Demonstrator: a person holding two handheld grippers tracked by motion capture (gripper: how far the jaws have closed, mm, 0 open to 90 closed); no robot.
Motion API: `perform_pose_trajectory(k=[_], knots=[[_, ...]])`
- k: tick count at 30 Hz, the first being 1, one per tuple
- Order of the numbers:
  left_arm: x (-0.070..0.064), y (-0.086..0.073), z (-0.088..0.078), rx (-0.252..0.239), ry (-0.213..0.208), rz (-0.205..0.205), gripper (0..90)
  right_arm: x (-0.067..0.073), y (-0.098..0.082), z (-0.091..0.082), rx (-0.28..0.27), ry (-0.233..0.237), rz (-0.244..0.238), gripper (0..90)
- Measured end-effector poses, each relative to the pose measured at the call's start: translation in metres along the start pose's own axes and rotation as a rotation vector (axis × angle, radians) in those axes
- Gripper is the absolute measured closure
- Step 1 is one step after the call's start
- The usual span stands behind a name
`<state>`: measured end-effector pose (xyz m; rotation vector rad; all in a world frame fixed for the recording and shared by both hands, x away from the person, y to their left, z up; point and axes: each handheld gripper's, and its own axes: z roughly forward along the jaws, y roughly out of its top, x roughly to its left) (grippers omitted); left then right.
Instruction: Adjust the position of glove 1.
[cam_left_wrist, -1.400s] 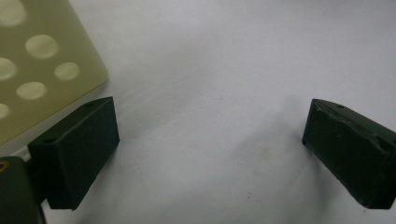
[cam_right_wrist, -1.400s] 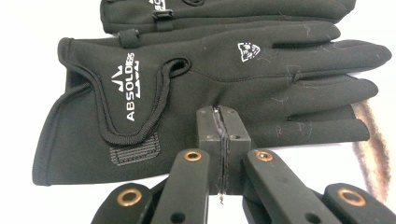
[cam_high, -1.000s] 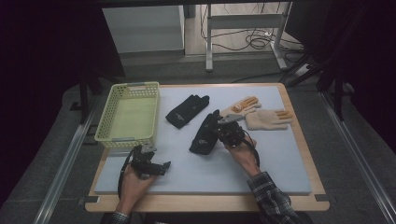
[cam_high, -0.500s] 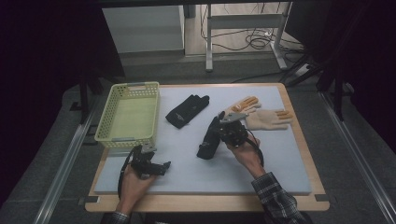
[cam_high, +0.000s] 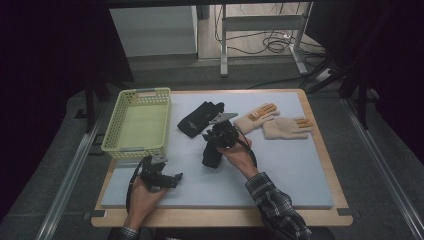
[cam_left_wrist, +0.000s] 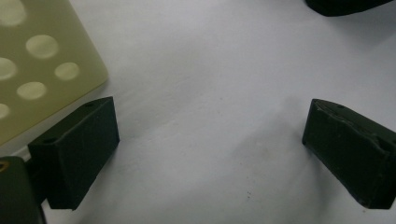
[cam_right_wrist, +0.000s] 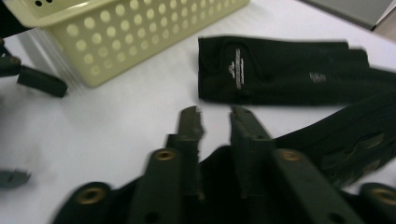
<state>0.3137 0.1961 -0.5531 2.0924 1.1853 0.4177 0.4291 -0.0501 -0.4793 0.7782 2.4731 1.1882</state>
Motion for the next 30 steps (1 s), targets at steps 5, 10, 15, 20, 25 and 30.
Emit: perform_pose_trajectory(k=[5,10,15,20,25,30], knots=[[0.000,0.000,0.000,-0.001,0.000,0.000,4.1,0.000,0.007,-0.005,-0.020,-0.020,-0.011,61.3],[0.000,0.000,0.000,0.000,0.000,0.001,4.1,-0.011,0.000,-0.011,-0.007,-0.039,0.006,60.3],[0.000,0.000,0.000,0.001,0.001,0.001,4.0,-0.019,-0.013,-0.002,0.017,-0.041,0.036,56.6],[0.000,0.000,0.000,0.002,0.002,0.003,4.0,-0.019,-0.022,0.016,0.029,-0.034,0.058,46.7],[0.000,0.000,0.000,-0.001,0.001,0.000,4.0,-0.020,-0.031,0.043,0.099,-0.045,0.035,34.9],[0.000,0.000,0.000,0.000,0.001,0.001,4.0,-0.021,-0.037,0.047,0.077,-0.046,0.055,56.9]])
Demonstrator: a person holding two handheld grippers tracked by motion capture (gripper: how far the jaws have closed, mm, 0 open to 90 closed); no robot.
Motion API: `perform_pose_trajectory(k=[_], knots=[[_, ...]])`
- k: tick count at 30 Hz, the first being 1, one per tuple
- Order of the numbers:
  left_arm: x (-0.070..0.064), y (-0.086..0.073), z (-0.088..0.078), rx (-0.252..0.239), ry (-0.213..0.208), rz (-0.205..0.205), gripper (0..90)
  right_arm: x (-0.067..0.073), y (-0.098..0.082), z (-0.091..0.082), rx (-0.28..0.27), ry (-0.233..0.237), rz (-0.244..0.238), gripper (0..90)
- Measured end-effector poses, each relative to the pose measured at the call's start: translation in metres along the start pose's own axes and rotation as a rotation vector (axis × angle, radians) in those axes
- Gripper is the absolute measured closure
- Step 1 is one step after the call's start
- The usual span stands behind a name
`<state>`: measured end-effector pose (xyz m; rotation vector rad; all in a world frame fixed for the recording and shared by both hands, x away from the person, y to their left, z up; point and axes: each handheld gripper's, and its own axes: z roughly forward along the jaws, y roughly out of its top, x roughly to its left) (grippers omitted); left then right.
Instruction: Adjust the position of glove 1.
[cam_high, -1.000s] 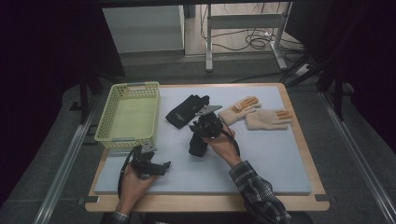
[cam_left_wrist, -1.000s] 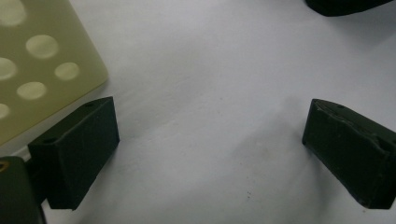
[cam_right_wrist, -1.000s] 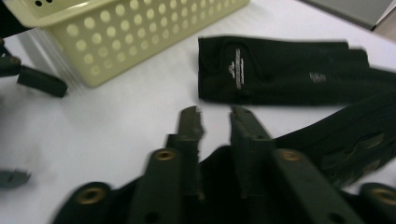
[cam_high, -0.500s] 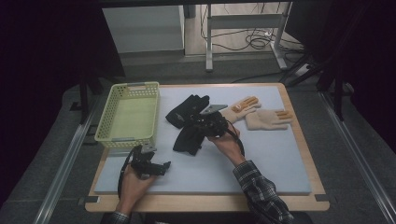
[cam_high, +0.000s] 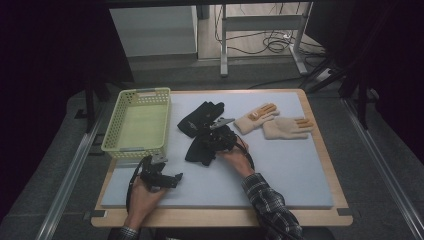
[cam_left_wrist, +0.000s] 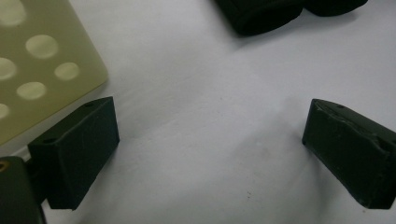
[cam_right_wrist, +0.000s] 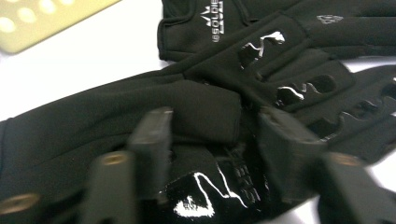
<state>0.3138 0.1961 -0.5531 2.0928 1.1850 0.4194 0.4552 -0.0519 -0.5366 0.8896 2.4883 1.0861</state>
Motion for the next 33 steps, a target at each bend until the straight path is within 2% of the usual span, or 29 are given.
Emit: perform_pose_trajectory(k=[1,3,4,8,11,15,22,25,27,28,30,33], knots=[[0.000,0.000,0.000,0.000,0.000,0.000,4.0,0.001,0.001,-0.001,0.007,-0.019,0.008,68.0],[0.000,0.000,0.000,0.000,0.000,0.000,4.0,0.000,0.001,-0.003,0.012,-0.036,0.004,80.2],[0.000,0.000,0.000,0.000,0.000,0.000,4.0,-0.001,0.001,-0.003,0.016,-0.026,0.017,83.2],[0.000,0.000,0.000,0.001,0.000,0.000,4.0,-0.001,0.002,-0.006,0.017,-0.006,0.020,85.3],[0.000,0.000,0.000,0.001,0.000,0.000,4.0,-0.003,0.002,-0.015,0.013,0.037,0.027,85.5],[0.000,0.000,0.000,0.001,0.000,-0.001,4.0,-0.001,-0.001,-0.034,0.022,0.067,-0.014,85.6],[0.000,0.000,0.000,0.000,0.000,-0.001,4.0,-0.002,-0.020,-0.072,0.039,0.128,-0.034,85.5],[0.000,0.000,0.000,0.000,0.000,-0.001,4.0,-0.003,-0.031,-0.086,0.059,0.153,-0.044,85.4],[0.000,0.000,0.000,0.000,0.000,-0.002,4.0,-0.005,-0.038,-0.090,0.098,0.169,-0.045,84.2],[0.000,0.000,0.000,0.000,0.000,-0.002,4.0,-0.006,-0.041,-0.091,0.109,0.169,-0.043,82.1],[0.000,0.000,0.000,0.000,0.000,-0.001,4.0,-0.009,-0.044,-0.093,0.084,0.164,-0.025,74.2],[0.000,0.000,0.000,0.000,0.000,-0.001,4.0,-0.016,-0.040,-0.095,0.033,0.109,-0.006,61.9]])
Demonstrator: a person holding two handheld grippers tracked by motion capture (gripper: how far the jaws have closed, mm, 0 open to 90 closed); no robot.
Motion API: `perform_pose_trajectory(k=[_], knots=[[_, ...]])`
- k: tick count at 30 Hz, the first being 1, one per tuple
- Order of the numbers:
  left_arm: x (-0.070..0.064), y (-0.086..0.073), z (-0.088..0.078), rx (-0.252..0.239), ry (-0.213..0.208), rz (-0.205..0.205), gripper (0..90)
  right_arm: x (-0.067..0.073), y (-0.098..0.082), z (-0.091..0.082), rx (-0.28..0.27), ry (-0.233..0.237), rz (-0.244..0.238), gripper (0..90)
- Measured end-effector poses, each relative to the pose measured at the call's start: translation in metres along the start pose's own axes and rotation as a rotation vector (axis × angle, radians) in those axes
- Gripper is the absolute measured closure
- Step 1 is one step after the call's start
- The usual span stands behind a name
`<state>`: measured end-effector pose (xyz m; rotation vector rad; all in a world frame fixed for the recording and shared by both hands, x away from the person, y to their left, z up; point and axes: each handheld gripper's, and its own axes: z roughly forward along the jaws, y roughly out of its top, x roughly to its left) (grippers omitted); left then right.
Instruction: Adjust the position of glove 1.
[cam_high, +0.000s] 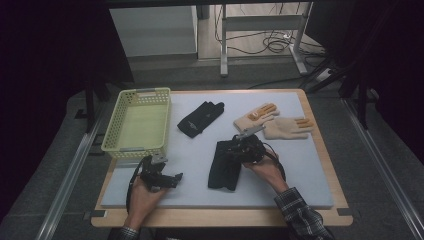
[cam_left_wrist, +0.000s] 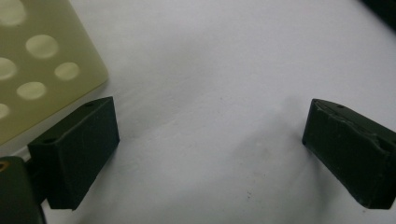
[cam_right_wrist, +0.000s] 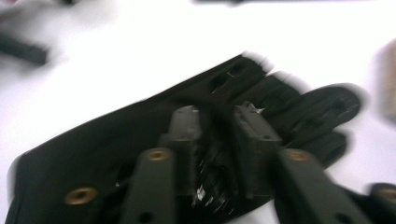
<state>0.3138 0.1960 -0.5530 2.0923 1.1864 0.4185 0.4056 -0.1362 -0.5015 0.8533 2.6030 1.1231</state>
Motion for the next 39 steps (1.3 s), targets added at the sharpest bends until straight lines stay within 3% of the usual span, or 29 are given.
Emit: perform_pose_trajectory(k=[5,10,12,18,25,32,34,39], knots=[[0.000,0.000,0.000,0.000,0.000,0.000,4.0,-0.012,0.015,0.016,-0.037,-0.048,0.046,52.3],[0.000,0.000,0.000,-0.001,-0.001,-0.001,4.0,-0.018,0.032,0.040,-0.045,-0.056,0.079,51.2],[0.000,0.000,0.000,-0.003,-0.001,-0.003,4.0,-0.019,0.040,0.050,-0.039,-0.060,0.073,51.4],[0.000,0.000,0.000,0.000,-0.001,0.000,4.0,-0.014,0.065,0.077,-0.031,-0.041,0.042,65.7],[0.000,0.000,0.000,-0.001,-0.002,-0.001,4.0,-0.010,0.085,0.107,-0.013,-0.034,0.023,66.0],[0.000,0.000,0.000,-0.001,-0.002,-0.001,4.0,-0.013,0.092,0.131,0.024,-0.038,0.014,64.1],[0.000,0.000,0.000,-0.001,-0.002,-0.001,4.0,-0.011,0.092,0.134,0.046,-0.063,-0.005,75.5],[0.000,0.000,0.000,-0.001,-0.002,-0.001,4.0,-0.009,0.091,0.132,0.051,-0.080,-0.023,76.8]])
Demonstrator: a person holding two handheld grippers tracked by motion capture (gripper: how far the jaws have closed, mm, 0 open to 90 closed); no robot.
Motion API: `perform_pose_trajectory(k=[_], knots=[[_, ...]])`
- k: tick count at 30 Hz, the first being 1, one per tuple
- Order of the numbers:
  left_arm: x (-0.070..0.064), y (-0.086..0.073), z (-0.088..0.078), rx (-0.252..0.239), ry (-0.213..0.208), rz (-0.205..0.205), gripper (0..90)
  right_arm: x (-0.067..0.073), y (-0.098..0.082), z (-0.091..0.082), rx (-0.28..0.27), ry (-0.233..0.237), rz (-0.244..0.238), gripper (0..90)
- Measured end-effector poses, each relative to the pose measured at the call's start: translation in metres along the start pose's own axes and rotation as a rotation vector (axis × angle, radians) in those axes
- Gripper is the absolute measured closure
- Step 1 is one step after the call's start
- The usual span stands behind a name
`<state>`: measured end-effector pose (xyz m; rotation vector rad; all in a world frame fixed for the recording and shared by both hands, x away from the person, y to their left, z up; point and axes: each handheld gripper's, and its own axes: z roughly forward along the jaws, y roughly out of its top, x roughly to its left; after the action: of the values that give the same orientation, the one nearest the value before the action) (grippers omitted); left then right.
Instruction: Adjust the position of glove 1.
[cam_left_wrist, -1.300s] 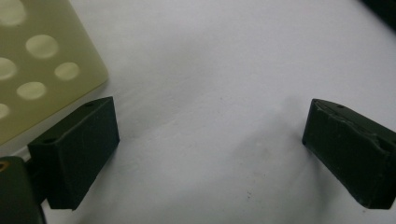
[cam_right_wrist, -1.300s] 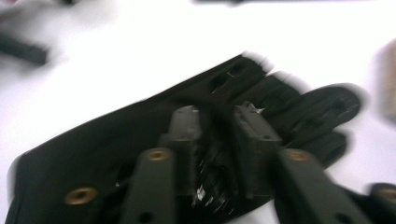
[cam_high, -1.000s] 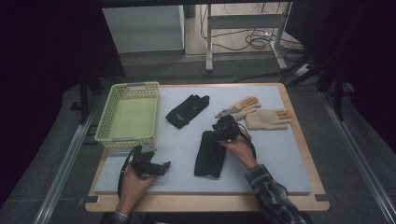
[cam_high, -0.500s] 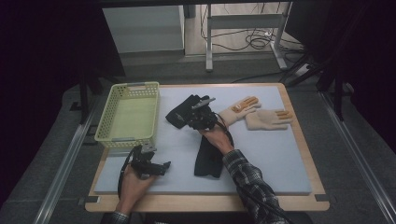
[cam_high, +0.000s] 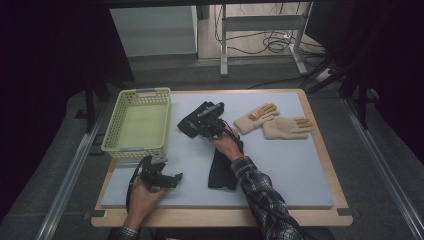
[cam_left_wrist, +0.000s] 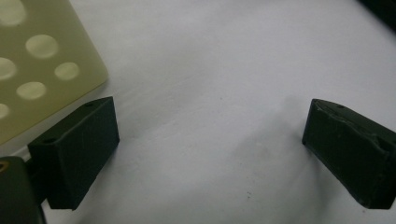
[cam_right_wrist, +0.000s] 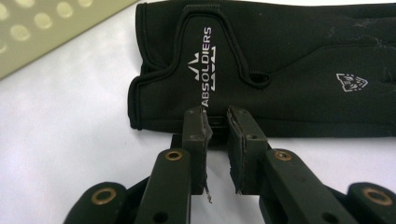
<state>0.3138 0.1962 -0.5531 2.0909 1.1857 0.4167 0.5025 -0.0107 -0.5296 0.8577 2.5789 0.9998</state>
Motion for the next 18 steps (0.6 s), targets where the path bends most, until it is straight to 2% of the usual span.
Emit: perform_pose_trajectory(k=[4,8,11,14,17,18], knots=[[0.000,0.000,0.000,0.000,0.000,-0.001,4.0,0.002,-0.005,-0.015,-0.004,0.011,-0.013,76.8],[0.000,0.000,0.000,0.001,0.000,0.000,4.0,0.002,-0.014,-0.041,-0.017,0.030,-0.023,76.8],[0.000,0.000,0.000,0.002,0.001,0.001,4.0,0.000,-0.024,-0.061,-0.014,0.021,-0.034,76.8],[0.000,0.000,0.000,0.002,0.001,0.001,4.0,-0.007,-0.033,-0.076,-0.016,-0.002,-0.018,76.7],[0.000,0.000,0.000,0.001,0.000,0.000,4.0,-0.017,-0.039,-0.084,0.011,0.023,-0.013,75.4],[0.000,0.000,0.000,0.001,0.000,0.000,4.0,-0.020,-0.041,-0.087,-0.004,0.020,0.000,72.8]])
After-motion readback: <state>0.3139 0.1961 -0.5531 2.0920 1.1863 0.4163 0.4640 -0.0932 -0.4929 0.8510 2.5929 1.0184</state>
